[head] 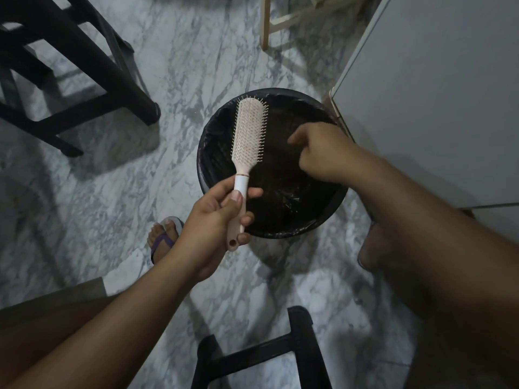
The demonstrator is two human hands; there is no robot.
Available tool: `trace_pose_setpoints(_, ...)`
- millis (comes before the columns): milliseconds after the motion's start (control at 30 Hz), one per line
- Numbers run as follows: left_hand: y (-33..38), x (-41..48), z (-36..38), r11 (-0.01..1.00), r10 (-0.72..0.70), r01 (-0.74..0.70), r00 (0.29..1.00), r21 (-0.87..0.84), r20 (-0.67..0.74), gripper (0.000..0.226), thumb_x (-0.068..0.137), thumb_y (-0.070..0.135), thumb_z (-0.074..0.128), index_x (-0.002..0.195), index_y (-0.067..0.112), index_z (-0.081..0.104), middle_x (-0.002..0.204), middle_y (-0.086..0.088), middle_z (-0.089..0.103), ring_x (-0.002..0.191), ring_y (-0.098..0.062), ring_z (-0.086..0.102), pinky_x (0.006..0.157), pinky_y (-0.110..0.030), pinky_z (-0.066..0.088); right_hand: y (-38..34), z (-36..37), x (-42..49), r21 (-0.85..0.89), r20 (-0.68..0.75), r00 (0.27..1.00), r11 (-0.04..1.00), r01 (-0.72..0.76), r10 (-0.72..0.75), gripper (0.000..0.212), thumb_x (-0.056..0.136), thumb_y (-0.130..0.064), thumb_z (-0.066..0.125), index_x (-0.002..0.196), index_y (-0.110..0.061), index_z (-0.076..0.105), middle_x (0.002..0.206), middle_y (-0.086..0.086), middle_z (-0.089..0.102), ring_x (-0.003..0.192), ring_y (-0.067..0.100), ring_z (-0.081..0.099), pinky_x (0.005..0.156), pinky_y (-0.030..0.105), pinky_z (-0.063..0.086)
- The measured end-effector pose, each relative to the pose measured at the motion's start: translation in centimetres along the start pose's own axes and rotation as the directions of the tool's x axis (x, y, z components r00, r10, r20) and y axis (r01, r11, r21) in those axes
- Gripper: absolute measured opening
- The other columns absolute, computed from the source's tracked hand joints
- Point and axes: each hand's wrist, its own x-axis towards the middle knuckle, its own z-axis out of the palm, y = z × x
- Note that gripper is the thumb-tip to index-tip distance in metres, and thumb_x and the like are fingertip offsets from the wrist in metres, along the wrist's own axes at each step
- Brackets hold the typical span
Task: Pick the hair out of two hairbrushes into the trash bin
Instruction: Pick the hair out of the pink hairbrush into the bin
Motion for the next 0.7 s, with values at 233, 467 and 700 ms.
trace_pose_setpoints(233,-0.4,-0.3,0.2,0.999,-0.028,0.027,1.000,0.038,0.013,0.031,0.105,0.014,0.044,0.133,0.017,0.057,0.117,-0.005,0.071,0.061,-0.010,0.047,0.048,-0.025,0.035,-2.1,-0.6,-0.6,0.491,-0.305,0.952,0.857,0.153,0.005,0.022,0.098,-0.025,0.055,0.094,-0.006,0.066,0.079,-0.001,0.075,0.061,0.002,0.068,0.060,0.037,0.059)
trace_pose_setpoints(467,-0.7,-0.9,0.3,0.983,0.009,-0.016,0.999,0.181,0.043,0.030,0.104,0.016,0.046,0.132,0.023,0.057,0.120,-0.003,0.071,0.062,-0.009,0.048,0.048,-0.025,0.034,-2.6,-0.5,-1.1,0.323,-0.303,0.937,0.906,0.274,-0.175,0.057,0.076,-0.045,0.083,0.127,-0.026,0.068,0.120,-0.011,0.070,0.100,-0.003,0.066,0.090,0.018,0.055)
trace_pose_setpoints(700,-0.6,-0.9,0.5,0.992,0.017,-0.025,0.998,0.122,0.068,0.031,0.104,0.015,0.046,0.132,0.020,0.056,0.121,-0.004,0.071,0.063,-0.011,0.047,0.049,-0.026,0.034,-2.0,-0.4,-0.5,0.298,-0.461,0.851,0.859,0.416,-0.252,0.035,0.081,-0.023,0.081,0.112,-0.008,0.075,0.107,0.005,0.076,0.087,-0.005,0.069,0.083,0.008,0.053)
